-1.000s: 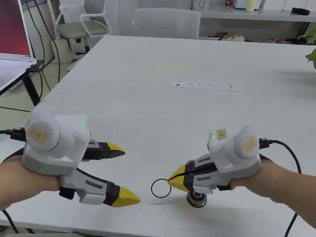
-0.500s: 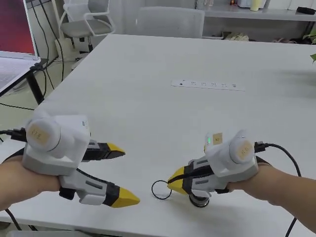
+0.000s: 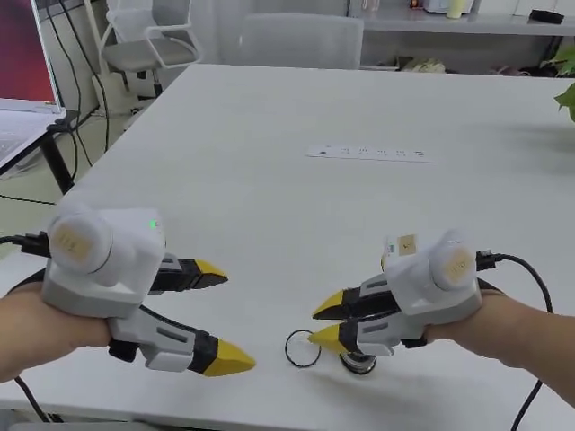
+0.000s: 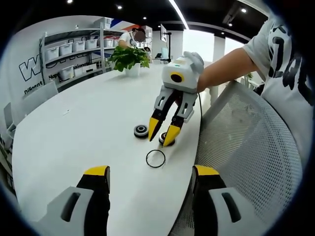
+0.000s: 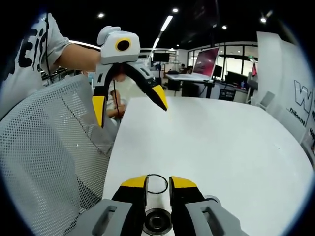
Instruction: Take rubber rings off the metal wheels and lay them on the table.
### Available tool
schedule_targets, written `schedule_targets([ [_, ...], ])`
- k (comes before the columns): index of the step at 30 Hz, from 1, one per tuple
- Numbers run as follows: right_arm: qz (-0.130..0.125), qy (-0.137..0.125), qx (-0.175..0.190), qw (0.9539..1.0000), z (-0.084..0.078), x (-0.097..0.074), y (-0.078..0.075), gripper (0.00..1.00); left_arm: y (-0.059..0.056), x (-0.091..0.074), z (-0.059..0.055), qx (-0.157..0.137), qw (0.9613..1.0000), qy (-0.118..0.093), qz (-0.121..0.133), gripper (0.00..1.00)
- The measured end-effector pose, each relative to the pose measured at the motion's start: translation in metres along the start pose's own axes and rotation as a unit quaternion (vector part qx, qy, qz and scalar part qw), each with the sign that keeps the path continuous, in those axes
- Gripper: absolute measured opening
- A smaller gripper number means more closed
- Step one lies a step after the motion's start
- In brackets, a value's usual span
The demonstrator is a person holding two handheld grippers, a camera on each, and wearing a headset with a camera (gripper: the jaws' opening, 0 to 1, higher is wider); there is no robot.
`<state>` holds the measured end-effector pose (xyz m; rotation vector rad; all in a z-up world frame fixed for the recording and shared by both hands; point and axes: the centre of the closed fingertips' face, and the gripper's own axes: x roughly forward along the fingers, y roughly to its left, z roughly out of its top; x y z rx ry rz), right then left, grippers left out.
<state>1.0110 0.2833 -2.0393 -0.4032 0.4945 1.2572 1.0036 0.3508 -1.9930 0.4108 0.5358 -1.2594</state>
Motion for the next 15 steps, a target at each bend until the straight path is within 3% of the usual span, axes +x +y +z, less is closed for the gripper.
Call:
schedule_targets([
  [15, -0.020, -0.001, 0.018, 0.9996, -0.015, -0.034, -0.001, 0.20, -0.013, 0.027, 0.019, 0.025, 0.9991, 0.008, -0.032, 0.63],
])
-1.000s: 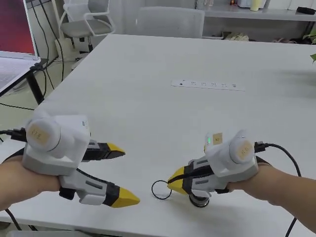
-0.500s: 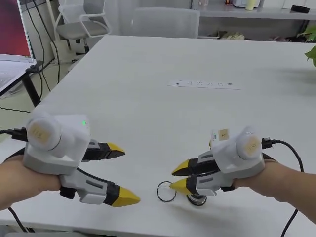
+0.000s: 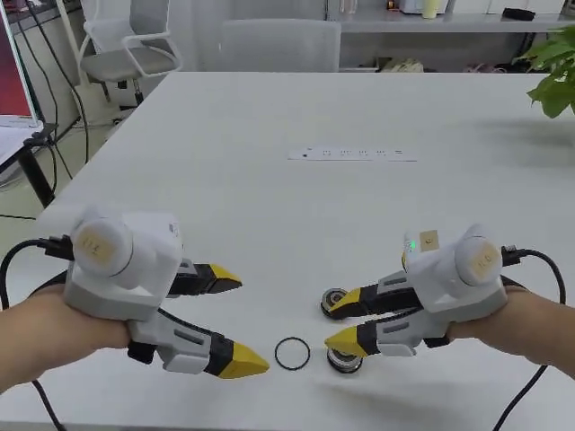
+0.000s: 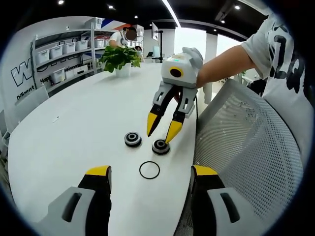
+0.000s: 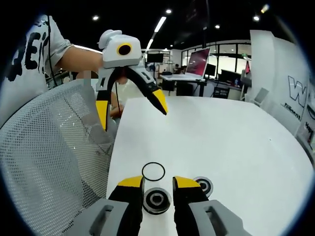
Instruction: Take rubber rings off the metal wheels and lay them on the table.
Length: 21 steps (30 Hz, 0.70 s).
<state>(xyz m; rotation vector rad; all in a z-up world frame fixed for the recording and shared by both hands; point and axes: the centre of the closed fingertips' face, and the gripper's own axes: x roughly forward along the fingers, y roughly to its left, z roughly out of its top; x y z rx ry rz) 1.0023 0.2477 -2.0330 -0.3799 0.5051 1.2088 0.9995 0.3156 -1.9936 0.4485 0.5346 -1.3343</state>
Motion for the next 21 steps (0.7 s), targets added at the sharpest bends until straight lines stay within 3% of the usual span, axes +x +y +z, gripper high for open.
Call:
schedule_targets([
  [11, -0.013, 0.005, 0.013, 0.9998, -0.018, -0.018, -0.004, 0.21, -0.001, 0.025, 0.010, 0.015, 0.9997, 0.003, -0.021, 0.60],
  [21, -0.017, 0.007, 0.025, 0.9995, -0.031, -0.021, -0.004, 0.22, -0.006, 0.046, 0.014, 0.023, 0.9989, 0.008, -0.040, 0.54],
])
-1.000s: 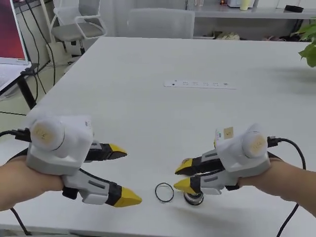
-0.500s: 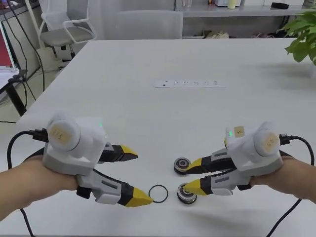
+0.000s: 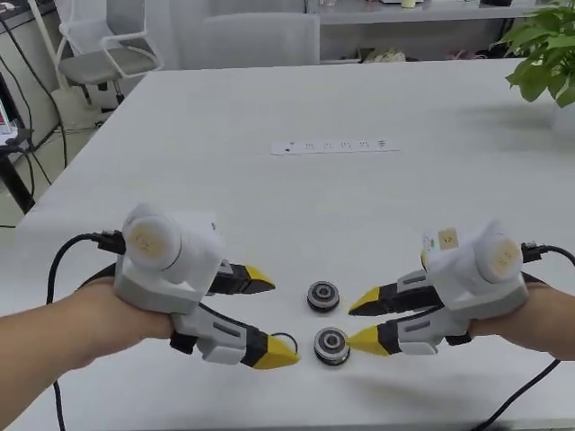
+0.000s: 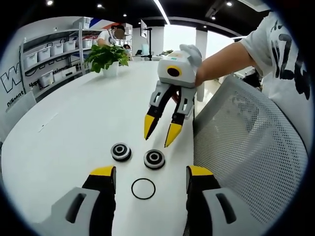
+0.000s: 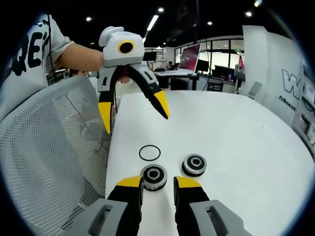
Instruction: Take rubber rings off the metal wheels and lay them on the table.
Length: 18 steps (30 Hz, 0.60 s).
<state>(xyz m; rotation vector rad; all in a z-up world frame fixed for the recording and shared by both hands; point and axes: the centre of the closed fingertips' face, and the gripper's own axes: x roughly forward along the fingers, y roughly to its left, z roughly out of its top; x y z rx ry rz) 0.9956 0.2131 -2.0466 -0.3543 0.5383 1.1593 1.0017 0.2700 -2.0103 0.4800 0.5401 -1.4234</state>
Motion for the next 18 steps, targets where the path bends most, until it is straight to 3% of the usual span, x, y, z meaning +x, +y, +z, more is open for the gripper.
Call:
schedule_targets([
  [18, 0.012, 0.007, 0.012, 0.9998, -0.018, 0.010, 0.003, 0.20, -0.005, 0.036, -0.004, -0.001, 0.9996, 0.016, -0.024, 0.40],
])
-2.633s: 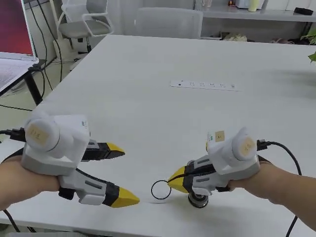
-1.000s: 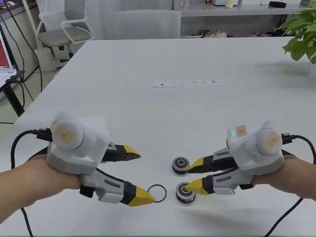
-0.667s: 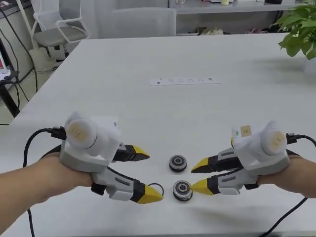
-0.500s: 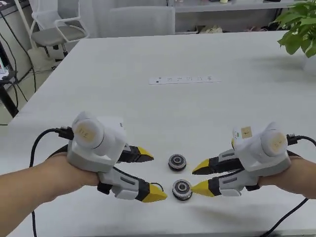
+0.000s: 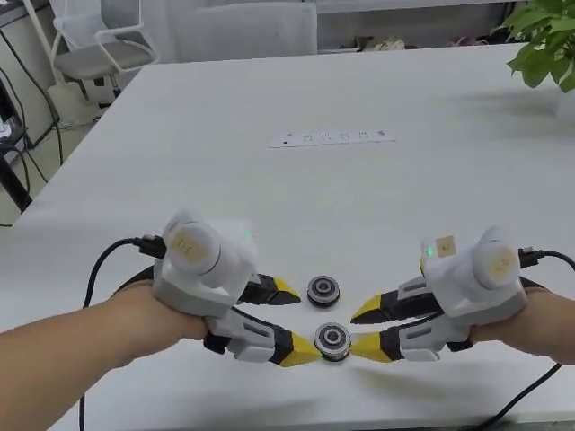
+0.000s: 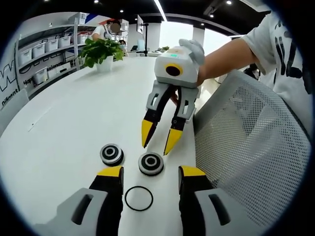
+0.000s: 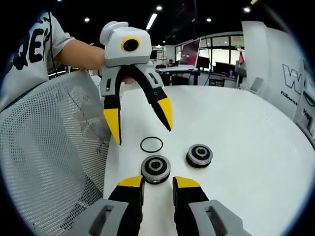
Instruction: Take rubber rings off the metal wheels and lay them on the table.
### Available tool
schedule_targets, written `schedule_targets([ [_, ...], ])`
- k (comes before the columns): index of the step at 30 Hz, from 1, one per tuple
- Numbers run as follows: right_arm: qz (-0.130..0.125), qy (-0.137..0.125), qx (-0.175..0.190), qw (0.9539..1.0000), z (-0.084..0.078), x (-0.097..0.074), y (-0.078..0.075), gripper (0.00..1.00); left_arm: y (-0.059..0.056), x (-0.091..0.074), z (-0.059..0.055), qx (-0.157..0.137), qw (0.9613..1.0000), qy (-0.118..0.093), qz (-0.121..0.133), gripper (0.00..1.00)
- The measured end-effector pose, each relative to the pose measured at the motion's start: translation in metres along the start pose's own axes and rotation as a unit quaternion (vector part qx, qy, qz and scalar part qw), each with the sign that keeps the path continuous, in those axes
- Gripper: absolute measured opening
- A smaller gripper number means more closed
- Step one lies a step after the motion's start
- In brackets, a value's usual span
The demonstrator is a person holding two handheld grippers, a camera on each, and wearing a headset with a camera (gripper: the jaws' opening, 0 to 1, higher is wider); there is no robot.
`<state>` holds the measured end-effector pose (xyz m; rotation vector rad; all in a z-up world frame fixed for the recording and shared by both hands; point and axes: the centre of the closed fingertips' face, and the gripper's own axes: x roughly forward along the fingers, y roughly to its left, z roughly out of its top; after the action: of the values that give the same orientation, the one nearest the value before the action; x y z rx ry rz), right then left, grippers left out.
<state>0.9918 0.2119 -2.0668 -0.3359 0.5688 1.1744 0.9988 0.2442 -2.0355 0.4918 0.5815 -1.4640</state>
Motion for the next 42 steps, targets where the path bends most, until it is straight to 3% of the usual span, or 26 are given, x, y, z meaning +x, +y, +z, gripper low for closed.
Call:
schedule_targets([
  [19, 0.008, -0.004, 0.020, 0.9998, -0.010, 0.009, 0.000, 0.16, -0.004, 0.026, -0.002, -0.012, 0.9998, 0.005, -0.017, 0.21],
  [28, 0.009, -0.011, 0.028, 0.9995, -0.010, 0.010, 0.000, 0.15, -0.003, 0.034, -0.006, -0.010, 0.9997, 0.011, -0.017, 0.12],
  [31, 0.007, -0.013, 0.031, 0.9994, -0.010, 0.010, -0.001, 0.14, 0.001, 0.035, -0.005, -0.010, 0.9999, 0.005, -0.012, 0.09],
  [37, 0.011, -0.019, 0.043, 0.9988, -0.010, 0.010, 0.000, 0.12, 0.000, 0.037, -0.006, 0.045, 0.9990, 0.000, 0.002, 0.07],
  [42, 0.013, -0.016, 0.050, 0.9985, -0.010, 0.011, 0.000, 0.10, 0.000, 0.037, -0.006, 0.045, 0.9989, -0.017, 0.002, 0.07],
])
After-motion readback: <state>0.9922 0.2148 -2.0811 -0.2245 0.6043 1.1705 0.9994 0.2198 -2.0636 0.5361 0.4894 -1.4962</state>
